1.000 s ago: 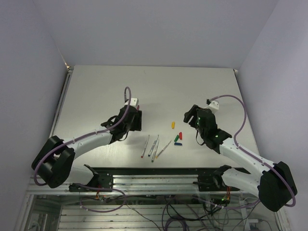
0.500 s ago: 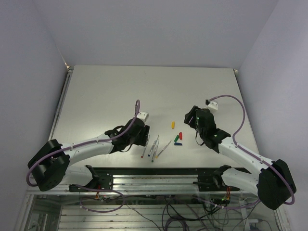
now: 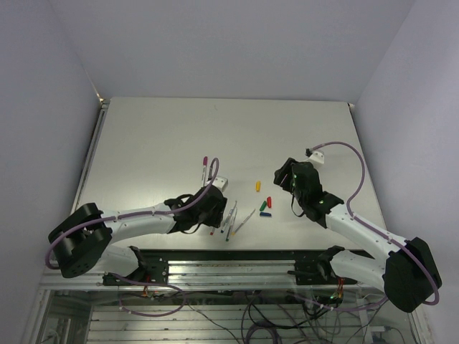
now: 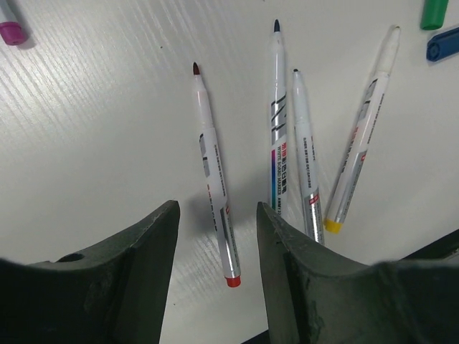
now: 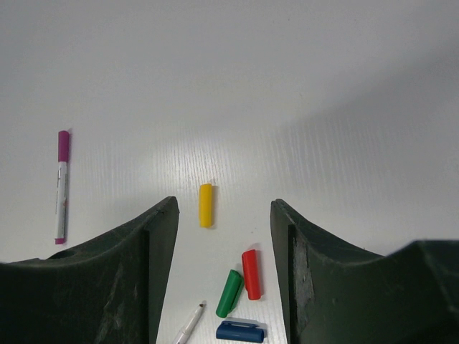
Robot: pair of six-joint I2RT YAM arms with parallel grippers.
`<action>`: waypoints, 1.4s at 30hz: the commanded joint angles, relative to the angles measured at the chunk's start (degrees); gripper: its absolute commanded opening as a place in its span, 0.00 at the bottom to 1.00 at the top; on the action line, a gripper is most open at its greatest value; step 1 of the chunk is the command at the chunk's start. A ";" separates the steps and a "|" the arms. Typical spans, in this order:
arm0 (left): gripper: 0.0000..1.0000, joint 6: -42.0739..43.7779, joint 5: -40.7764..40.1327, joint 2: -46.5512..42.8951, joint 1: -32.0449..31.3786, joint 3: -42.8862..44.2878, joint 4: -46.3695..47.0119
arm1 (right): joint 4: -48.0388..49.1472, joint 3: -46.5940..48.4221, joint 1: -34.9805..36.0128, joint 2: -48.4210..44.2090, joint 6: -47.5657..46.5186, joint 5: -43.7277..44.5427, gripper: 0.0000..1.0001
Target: Insert the pens into the pen caps
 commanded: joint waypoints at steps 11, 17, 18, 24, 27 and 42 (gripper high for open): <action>0.53 -2.38 -4.07 3.87 -1.30 -0.18 -1.08 | 2.56 -1.21 0.04 -0.50 0.16 -1.14 0.53; 0.45 -2.75 -4.59 5.36 -1.83 0.15 -2.26 | 3.20 -1.34 0.03 -0.22 0.60 -1.59 0.53; 0.40 -3.06 -4.85 5.85 -1.85 0.26 -2.76 | 3.25 -1.34 0.04 -0.16 0.70 -1.67 0.53; 0.07 -5.81 -5.28 9.64 -2.65 1.34 -6.31 | 2.63 -1.22 0.04 0.46 0.98 -2.58 0.52; 0.07 -6.28 -4.49 10.02 -2.90 0.52 -5.52 | 1.27 -0.97 0.04 1.16 0.89 -3.44 0.48; 0.07 -1.59 -11.82 -3.32 -2.92 2.33 0.67 | -3.83 -0.47 2.67 9.28 -0.45 -7.52 0.33</action>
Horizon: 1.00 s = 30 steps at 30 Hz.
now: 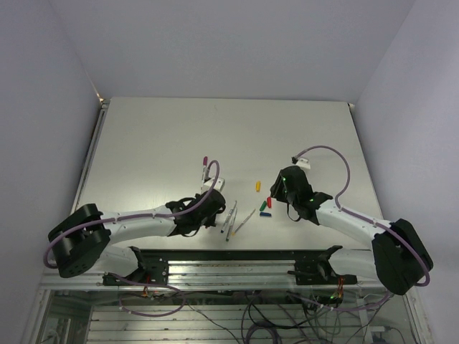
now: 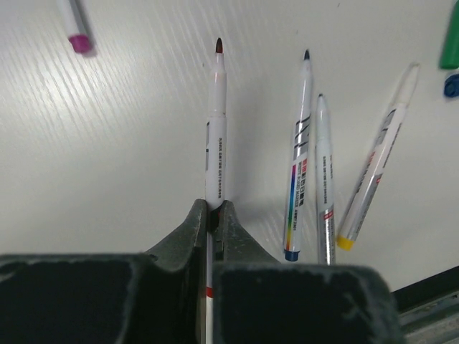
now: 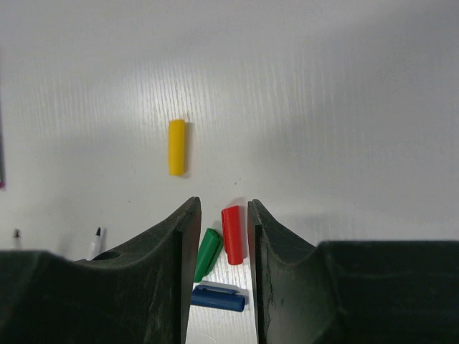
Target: Insert the pens into the pen caps
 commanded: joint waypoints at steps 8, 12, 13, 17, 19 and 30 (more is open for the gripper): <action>0.07 2.99 -1.66 -2.15 -0.51 4.13 5.47 | -1.86 0.85 2.12 4.15 -1.42 -2.07 0.32; 0.07 3.38 -1.04 -2.77 -0.46 4.11 7.24 | -2.09 0.81 2.64 5.61 -0.97 -1.51 0.31; 0.07 3.43 -1.08 -2.84 -0.42 4.17 7.39 | -2.09 0.81 2.65 5.89 -0.94 -1.42 0.31; 0.07 3.77 -1.27 -2.88 -0.46 4.39 7.23 | -1.92 0.86 2.85 7.05 -0.77 -0.86 0.30; 0.07 3.87 -1.29 -2.88 -0.45 4.31 7.09 | -1.83 1.01 2.78 7.54 -0.89 -0.84 0.30; 0.07 3.85 -1.30 -2.38 -0.18 4.13 7.54 | -1.59 1.74 3.17 10.34 -1.20 -1.03 0.29</action>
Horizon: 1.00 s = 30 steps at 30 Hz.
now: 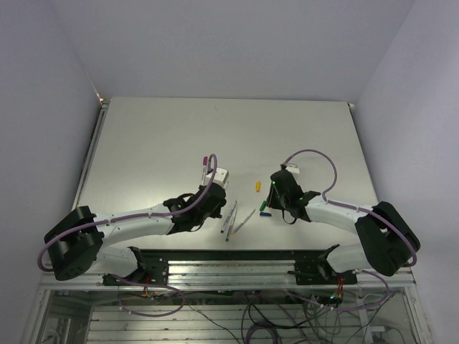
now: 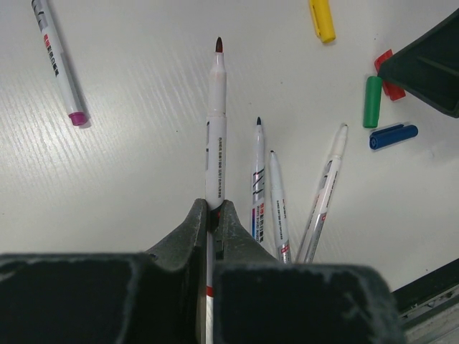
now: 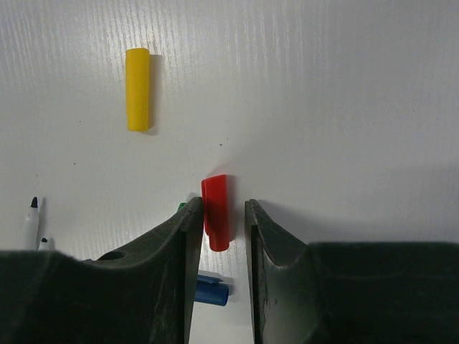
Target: Insert the pens into the pen caps
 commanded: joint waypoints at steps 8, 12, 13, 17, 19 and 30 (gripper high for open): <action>0.07 0.74 0.40 -0.60 0.10 1.38 2.17 | -4.35 2.83 1.40 2.95 -0.38 1.54 0.25; 0.07 0.96 0.84 -0.79 0.19 1.38 2.34 | -8.61 3.97 2.48 3.80 0.18 2.77 0.21; 0.07 1.04 0.97 -0.75 0.20 1.49 2.34 | -9.73 4.26 2.71 4.28 0.22 3.11 0.20; 0.07 1.38 1.45 -0.19 0.37 1.76 2.64 | -13.75 5.57 3.50 7.45 0.58 4.99 0.11; 0.07 1.49 1.63 0.04 0.46 2.02 2.55 | -15.97 6.49 3.94 8.94 1.13 6.04 0.08; 0.07 2.76 2.43 -0.86 0.95 2.25 3.99 | -17.80 13.00 4.38 6.40 -0.30 19.37 0.00</action>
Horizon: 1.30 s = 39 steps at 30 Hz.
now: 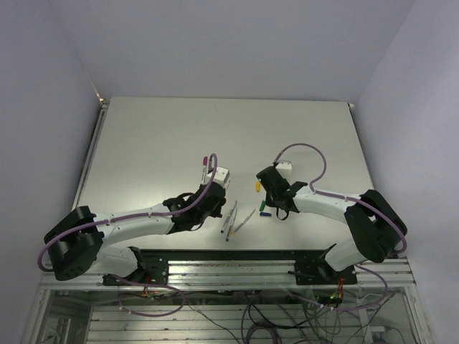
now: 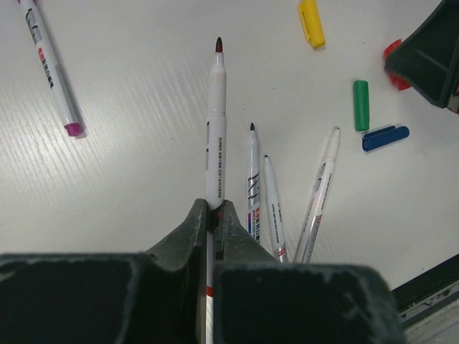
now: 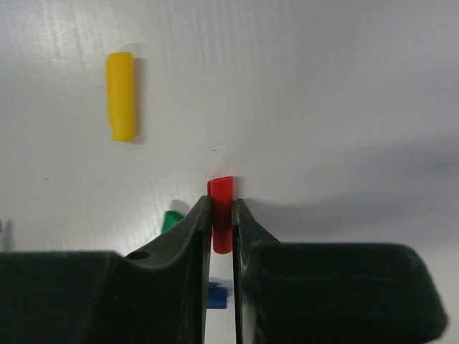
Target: Insert the pens into the pen caps
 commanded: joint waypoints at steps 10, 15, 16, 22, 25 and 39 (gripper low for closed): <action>0.07 3.18 5.21 -2.66 0.62 -0.28 14.61 | 18.24 4.73 -1.28 -11.20 -14.71 7.00 0.00; 0.07 6.02 10.11 -3.17 0.71 -1.17 25.24 | 31.94 1.62 -1.92 -16.01 -17.32 -2.36 0.00; 0.07 6.58 11.10 -3.00 0.70 -0.89 26.33 | 34.29 1.21 -1.95 -16.66 -17.49 -3.75 0.00; 0.07 6.12 15.38 -1.70 0.71 0.43 31.38 | 48.29 -2.57 -2.04 -19.23 -16.63 -11.12 0.00; 0.07 5.37 16.26 -0.98 0.71 0.78 32.75 | 52.25 -3.54 -2.04 -19.72 -15.78 -12.17 0.00; 0.07 6.01 12.47 -1.45 0.70 0.18 35.38 | 55.99 -7.57 -2.00 -22.96 -12.72 -12.31 0.00</action>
